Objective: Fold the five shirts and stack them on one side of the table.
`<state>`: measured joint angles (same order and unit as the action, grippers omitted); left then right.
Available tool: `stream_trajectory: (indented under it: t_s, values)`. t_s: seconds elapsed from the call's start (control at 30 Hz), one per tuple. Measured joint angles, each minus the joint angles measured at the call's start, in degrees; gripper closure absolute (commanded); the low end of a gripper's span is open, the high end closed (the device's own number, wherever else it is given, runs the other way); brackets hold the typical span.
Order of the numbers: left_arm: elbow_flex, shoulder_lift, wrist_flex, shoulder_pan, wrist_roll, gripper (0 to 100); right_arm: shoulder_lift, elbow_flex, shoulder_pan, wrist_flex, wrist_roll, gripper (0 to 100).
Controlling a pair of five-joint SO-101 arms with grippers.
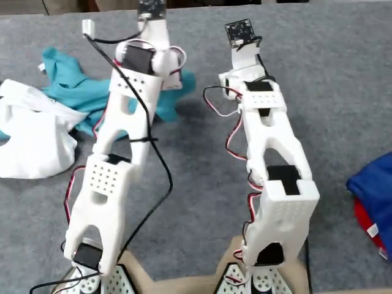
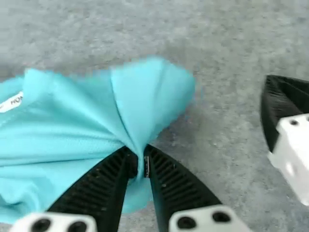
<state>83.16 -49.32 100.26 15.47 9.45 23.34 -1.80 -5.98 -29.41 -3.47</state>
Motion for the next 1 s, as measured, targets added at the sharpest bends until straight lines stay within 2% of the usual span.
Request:
stream_trajectory:
  t_s: [0.2, 0.3, 0.5, 0.73, 0.8, 0.9, 1.0]
  values:
    - [1.32, 2.99, 0.00, 0.26, 0.18, 98, 0.00, 0.00, 0.09, 0.00, 0.35, 99.3]
    - [-2.02, 6.86, 0.09, 0.88, 0.44, 98, 0.00, 0.26, 1.49, 0.00, 0.26, 99.3]
    - [-10.37, 12.92, 0.09, 9.05, -1.14, 98, 0.00, 2.99, 9.14, 0.00, 0.53, 99.3]
    - [-14.77, 15.56, 0.09, 15.82, -1.93, 98, 2.73, 4.04, 12.75, 0.18, 0.53, 99.3]
    - [-15.12, 15.56, 0.09, 17.23, -3.16, 95, 3.60, 5.98, 13.80, 0.18, 0.53, 99.3]
    - [-15.12, 15.56, 0.09, 17.67, -4.66, 85, 4.22, 7.47, 14.95, 0.18, 0.53, 99.3]
    - [-15.12, 15.56, 0.09, 15.38, -6.33, 80, 4.31, 7.56, 15.56, 0.18, 0.53, 99.3]
